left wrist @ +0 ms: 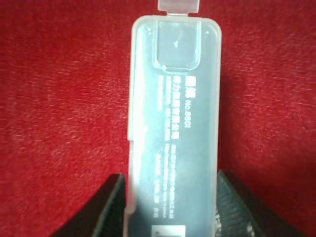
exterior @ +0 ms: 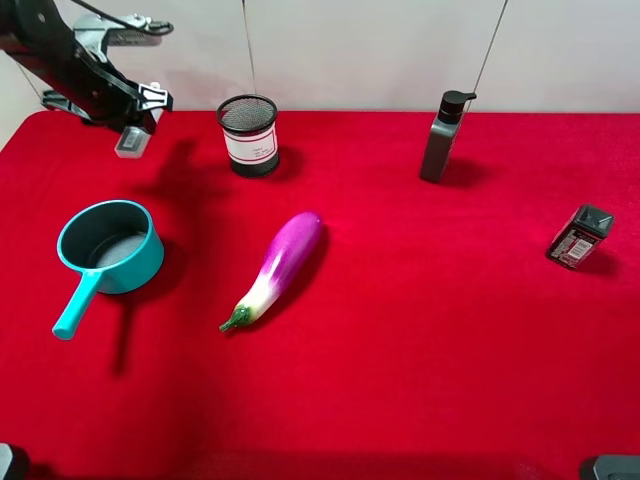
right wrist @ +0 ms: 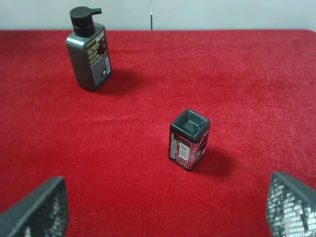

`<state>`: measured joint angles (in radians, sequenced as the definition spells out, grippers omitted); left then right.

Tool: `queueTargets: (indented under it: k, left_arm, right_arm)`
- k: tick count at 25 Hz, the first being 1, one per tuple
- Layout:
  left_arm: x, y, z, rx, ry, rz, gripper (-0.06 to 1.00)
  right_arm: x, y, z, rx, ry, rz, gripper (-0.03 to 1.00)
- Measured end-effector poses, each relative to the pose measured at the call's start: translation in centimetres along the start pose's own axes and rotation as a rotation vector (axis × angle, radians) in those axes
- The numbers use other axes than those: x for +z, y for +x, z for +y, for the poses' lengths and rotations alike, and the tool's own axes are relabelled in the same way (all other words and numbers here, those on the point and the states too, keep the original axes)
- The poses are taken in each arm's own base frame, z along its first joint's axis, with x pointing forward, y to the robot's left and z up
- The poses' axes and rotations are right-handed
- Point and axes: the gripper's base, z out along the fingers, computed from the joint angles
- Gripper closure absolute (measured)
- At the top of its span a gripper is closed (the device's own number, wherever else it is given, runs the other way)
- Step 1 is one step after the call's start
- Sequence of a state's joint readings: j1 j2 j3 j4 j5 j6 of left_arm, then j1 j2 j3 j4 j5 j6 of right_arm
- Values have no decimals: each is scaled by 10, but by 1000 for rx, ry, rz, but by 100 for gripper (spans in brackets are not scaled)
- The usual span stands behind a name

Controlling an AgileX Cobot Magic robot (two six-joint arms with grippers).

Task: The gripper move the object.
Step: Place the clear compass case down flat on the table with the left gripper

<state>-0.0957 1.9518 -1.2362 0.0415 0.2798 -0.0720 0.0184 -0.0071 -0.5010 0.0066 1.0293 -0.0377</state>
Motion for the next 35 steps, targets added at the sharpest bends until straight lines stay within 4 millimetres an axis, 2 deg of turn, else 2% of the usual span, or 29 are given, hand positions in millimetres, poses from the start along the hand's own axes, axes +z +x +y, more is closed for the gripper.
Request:
queueTargets:
  k: [8, 16, 17, 27, 31, 35]
  left_arm:
    - [-42, -11, 1, -3, -5, 13, 55]
    - [-93, -20, -1, -54, 20, 3, 55]
    - [-93, -20, -1, -54, 20, 3, 55]
    - [-148, -19, -3, -61, 31, 27, 55]
    - [-163, -16, -19, -20, 62, 36, 55]
    - [-168, -8, -56, 53, 128, 83, 55]
  right_arm:
    - [0, 0, 0, 0, 0, 0, 36]
    - [0, 0, 0, 0, 0, 0, 36]
    - [0, 0, 0, 0, 0, 0, 36]
    - [0, 0, 0, 0, 0, 0, 36]
    - [0, 0, 0, 0, 0, 0, 36]
    - [0, 0, 0, 0, 0, 0, 36]
